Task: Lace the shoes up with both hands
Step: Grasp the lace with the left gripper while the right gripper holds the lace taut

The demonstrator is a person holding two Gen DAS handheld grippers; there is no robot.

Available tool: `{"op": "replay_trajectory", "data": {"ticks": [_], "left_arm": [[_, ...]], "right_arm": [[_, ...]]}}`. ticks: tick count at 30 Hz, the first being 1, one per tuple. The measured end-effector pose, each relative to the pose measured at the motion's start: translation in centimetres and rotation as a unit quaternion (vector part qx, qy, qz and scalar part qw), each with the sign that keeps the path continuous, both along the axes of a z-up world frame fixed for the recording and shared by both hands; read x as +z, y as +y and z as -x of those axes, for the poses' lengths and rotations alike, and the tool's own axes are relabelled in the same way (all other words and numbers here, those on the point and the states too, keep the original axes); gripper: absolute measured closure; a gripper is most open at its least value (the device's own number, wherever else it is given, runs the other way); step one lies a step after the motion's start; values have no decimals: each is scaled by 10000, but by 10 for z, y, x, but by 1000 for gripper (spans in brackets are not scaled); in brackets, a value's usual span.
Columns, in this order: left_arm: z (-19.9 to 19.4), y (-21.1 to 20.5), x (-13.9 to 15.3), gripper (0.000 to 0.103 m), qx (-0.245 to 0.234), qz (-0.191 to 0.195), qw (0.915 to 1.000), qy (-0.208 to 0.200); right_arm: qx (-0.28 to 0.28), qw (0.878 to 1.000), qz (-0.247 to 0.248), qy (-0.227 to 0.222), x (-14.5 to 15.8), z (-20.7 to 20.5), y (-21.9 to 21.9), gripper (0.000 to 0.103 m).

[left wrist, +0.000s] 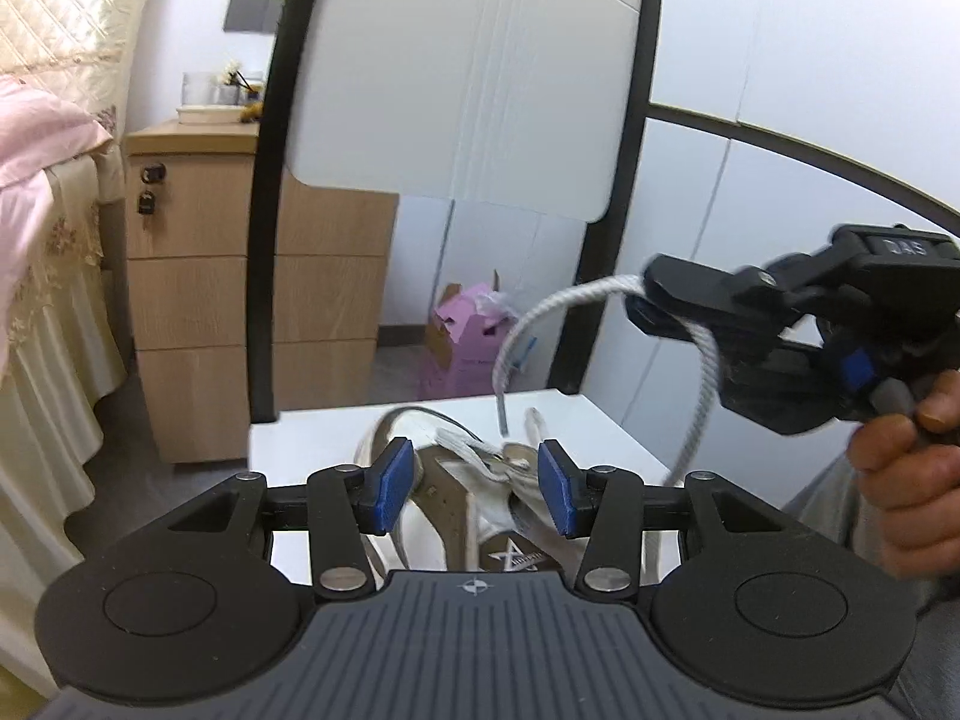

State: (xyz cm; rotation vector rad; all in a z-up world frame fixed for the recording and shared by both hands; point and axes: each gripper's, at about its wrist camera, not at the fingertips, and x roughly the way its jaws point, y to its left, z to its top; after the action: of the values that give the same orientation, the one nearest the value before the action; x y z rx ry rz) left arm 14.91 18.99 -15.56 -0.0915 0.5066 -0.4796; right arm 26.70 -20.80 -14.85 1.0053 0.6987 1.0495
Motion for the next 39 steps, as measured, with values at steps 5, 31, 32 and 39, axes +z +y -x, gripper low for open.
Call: {"op": "replay_trajectory", "data": {"ticks": [5, 31, 32, 39], "left_arm": [[2, 27, -1, 83, 12, 108, 9999, 18], [2, 21, -7, 64, -144, -72, 9997, 186], [8, 24, -9, 59, -162, -93, 9997, 149], [19, 37, -16, 60, -177, -96, 9998, 84]], "right_arm": [[141, 9999, -76, 56, 1, 3, 2, 98], [-287, 9993, 133, 192, -10, -1, -8, 97], [-275, 9993, 129, 197, -10, -1, -8, 97], [-114, 9997, 90, 209, -12, -1, -3, 97]]}}
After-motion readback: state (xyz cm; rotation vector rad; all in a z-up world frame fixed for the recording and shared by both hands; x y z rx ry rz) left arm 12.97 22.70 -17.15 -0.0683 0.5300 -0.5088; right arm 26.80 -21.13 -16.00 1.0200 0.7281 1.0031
